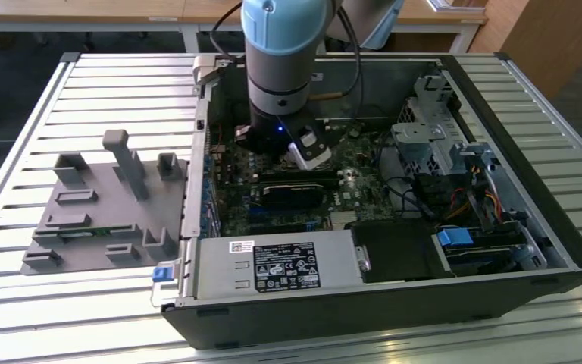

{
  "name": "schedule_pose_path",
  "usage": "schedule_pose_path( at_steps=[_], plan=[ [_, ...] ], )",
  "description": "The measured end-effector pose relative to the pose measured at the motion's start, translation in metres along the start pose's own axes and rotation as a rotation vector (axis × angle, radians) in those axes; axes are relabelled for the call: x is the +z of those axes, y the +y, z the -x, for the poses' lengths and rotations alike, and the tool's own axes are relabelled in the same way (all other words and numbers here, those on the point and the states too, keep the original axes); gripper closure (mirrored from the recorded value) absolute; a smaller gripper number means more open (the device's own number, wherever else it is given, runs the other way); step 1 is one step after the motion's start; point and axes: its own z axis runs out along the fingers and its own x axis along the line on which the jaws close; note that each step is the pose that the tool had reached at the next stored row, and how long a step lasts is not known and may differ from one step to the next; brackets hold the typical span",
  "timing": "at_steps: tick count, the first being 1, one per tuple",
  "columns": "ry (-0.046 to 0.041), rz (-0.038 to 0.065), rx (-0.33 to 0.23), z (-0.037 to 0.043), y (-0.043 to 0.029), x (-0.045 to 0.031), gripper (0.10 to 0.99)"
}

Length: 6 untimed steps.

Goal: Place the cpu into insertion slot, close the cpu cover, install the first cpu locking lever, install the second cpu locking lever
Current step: 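Install the second cpu locking lever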

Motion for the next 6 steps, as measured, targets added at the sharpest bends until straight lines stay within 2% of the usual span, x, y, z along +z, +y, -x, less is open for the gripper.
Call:
schedule_pose_path(
  at_steps=[3, 6],
  plan=[
    [0.0000, 0.000, 0.000, 0.0001, 0.0016, -0.0061, 0.965],
    [-0.0001, 0.001, 0.000, 0.0001, 0.0020, -0.0078, 0.965]
  ],
)
